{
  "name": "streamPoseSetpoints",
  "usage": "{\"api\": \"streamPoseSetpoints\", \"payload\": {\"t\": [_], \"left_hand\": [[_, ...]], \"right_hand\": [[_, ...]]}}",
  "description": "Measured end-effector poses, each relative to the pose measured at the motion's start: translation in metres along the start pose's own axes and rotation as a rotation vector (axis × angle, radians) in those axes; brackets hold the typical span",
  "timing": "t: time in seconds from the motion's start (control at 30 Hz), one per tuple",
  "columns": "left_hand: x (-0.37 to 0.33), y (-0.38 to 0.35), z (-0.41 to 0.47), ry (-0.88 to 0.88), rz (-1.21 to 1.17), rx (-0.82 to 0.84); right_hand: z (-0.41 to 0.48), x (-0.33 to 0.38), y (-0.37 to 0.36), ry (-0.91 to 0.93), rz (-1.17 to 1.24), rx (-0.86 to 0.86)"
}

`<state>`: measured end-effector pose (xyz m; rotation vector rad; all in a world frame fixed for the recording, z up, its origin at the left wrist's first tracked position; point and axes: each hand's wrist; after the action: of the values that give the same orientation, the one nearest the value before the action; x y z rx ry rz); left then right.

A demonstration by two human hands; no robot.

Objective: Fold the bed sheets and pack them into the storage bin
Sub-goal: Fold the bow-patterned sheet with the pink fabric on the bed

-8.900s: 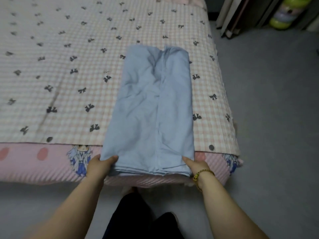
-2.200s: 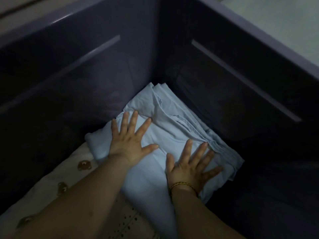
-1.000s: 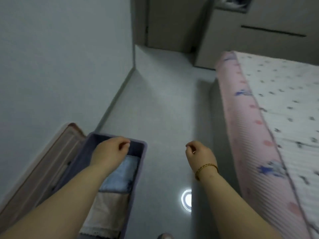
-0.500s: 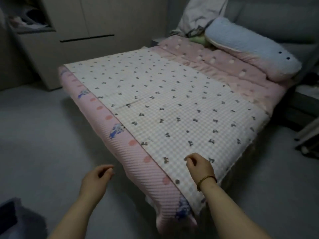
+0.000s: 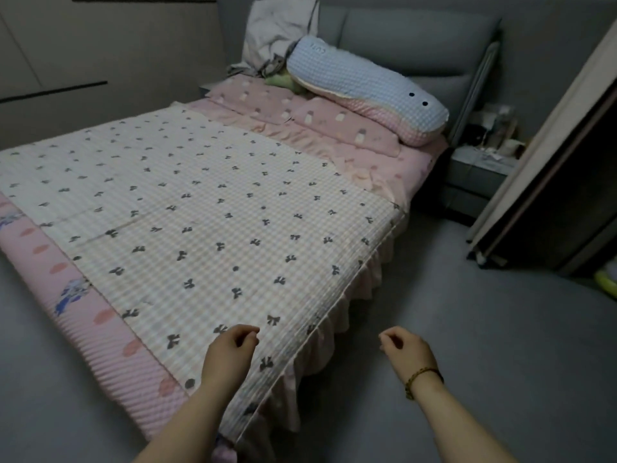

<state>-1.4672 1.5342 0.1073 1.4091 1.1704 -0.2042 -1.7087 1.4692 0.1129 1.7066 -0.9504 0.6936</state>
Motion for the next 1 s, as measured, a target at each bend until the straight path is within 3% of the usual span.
{"api": "streamPoseSetpoints", "payload": {"t": [0.37,0.47,0.67,0.83,0.93,1.0], "left_hand": [[-0.079,-0.108,0.138,-0.073,0.253,-0.013],[-0.091,-0.145,0.203,-0.118,0.350,-0.029],[-0.148,-0.222,0.369,-0.215,0.721,0.094],[-0.194,-0.276,0.508,-0.257,0.801,0.146],[-0.179,-0.303,0.578,-0.224,0.950,0.177],[-0.148,-0.323,0.611,-0.217,1.001,0.110]], "right_hand": [[0.145,-0.018,0.063,-0.084,0.036,-0.025],[0.214,-0.012,0.064,-0.108,0.045,-0.064],[0.386,0.002,0.050,-0.242,0.110,-0.095],[0.499,-0.003,0.043,-0.319,0.130,-0.107],[0.571,-0.014,0.041,-0.315,0.085,-0.141],[0.634,-0.021,0.033,-0.294,0.044,-0.175]]}}
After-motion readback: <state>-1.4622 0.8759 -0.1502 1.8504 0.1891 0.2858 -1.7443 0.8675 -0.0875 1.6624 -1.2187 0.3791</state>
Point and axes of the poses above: each hand's wrist, its own z-axis towards the middle knuckle, its own y-axis out of the back of the hand, x = y × z, and after that the axes turned 11 degrees about z, right-handed
